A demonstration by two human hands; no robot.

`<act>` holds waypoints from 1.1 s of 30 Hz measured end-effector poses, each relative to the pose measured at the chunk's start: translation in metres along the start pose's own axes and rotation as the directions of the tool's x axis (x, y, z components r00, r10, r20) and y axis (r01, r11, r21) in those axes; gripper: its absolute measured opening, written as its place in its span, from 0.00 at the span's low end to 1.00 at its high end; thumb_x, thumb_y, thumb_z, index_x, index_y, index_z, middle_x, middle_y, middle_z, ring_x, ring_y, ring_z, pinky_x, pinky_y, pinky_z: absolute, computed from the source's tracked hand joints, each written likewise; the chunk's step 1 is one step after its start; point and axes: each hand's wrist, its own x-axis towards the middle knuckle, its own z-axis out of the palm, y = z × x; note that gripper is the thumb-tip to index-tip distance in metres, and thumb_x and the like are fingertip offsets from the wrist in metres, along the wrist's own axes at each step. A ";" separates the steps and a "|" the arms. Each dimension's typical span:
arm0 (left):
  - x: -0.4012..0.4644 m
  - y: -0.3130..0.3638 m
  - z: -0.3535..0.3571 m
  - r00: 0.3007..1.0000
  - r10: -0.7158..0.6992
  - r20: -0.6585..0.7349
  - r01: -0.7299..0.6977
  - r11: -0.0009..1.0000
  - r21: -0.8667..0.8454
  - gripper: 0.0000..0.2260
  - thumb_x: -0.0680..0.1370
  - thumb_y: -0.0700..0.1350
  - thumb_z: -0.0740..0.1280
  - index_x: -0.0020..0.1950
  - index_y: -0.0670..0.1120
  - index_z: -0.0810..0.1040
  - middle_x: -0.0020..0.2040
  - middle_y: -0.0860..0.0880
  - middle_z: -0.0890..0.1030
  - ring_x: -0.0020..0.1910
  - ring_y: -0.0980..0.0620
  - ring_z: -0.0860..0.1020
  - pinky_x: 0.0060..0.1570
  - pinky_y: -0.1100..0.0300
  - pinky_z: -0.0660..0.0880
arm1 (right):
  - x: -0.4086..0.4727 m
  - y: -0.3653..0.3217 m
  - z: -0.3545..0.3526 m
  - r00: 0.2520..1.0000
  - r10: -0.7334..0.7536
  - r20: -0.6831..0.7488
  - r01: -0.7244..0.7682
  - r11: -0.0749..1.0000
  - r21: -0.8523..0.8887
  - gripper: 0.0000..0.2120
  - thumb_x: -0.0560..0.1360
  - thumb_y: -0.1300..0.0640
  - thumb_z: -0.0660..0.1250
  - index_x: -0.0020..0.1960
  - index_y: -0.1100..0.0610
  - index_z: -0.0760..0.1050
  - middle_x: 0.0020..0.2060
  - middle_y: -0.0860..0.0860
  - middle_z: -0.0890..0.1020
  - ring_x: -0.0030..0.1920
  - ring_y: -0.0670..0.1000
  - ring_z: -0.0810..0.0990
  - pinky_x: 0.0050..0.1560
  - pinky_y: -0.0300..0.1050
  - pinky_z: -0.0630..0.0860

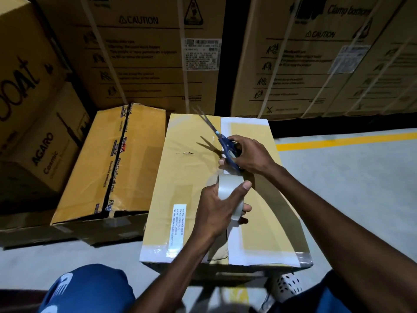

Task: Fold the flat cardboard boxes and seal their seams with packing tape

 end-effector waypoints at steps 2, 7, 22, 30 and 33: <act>-0.005 0.000 0.001 1.000 -0.008 0.000 0.008 0.999 -0.031 0.11 0.75 0.49 0.75 0.46 0.43 0.79 0.35 0.40 0.82 0.35 0.45 0.84 0.41 0.32 0.80 | -0.008 -0.006 0.005 0.998 -0.022 -0.052 0.016 0.994 -0.108 0.26 0.71 0.44 0.77 0.65 0.48 0.74 0.49 0.48 0.82 0.46 0.54 0.79 0.39 0.44 0.71; -0.028 -0.008 -0.003 0.999 -0.035 0.008 0.035 0.999 0.008 0.13 0.76 0.53 0.72 0.48 0.43 0.80 0.38 0.42 0.85 0.38 0.39 0.85 0.39 0.46 0.81 | -0.017 -0.018 0.011 0.992 -0.013 -0.128 -0.006 0.989 -0.147 0.27 0.70 0.50 0.78 0.65 0.52 0.73 0.55 0.51 0.82 0.53 0.55 0.78 0.40 0.43 0.66; -0.045 -0.003 -0.004 1.000 0.001 -0.025 0.000 0.999 0.034 0.10 0.75 0.49 0.74 0.49 0.42 0.81 0.36 0.42 0.85 0.36 0.46 0.85 0.40 0.39 0.82 | -0.061 -0.023 0.010 0.994 0.108 -0.004 -0.106 0.981 0.161 0.29 0.64 0.44 0.81 0.61 0.48 0.76 0.51 0.45 0.83 0.49 0.51 0.81 0.44 0.46 0.76; -0.083 -0.019 -0.009 1.000 -0.006 0.012 0.006 0.999 0.034 0.09 0.75 0.49 0.74 0.46 0.44 0.80 0.37 0.43 0.84 0.37 0.47 0.85 0.42 0.35 0.82 | -0.067 -0.032 0.018 0.989 -0.006 -0.147 -0.010 0.994 -0.109 0.27 0.72 0.51 0.77 0.67 0.54 0.72 0.55 0.52 0.82 0.54 0.55 0.77 0.41 0.44 0.67; -0.085 -0.018 -0.011 1.000 -0.004 0.012 0.004 1.000 0.021 0.10 0.75 0.50 0.74 0.48 0.44 0.80 0.38 0.41 0.84 0.38 0.46 0.85 0.43 0.35 0.81 | -0.077 -0.034 0.019 0.983 -0.003 -0.183 -0.016 0.994 -0.107 0.22 0.75 0.53 0.73 0.66 0.54 0.73 0.52 0.53 0.83 0.51 0.57 0.79 0.41 0.44 0.66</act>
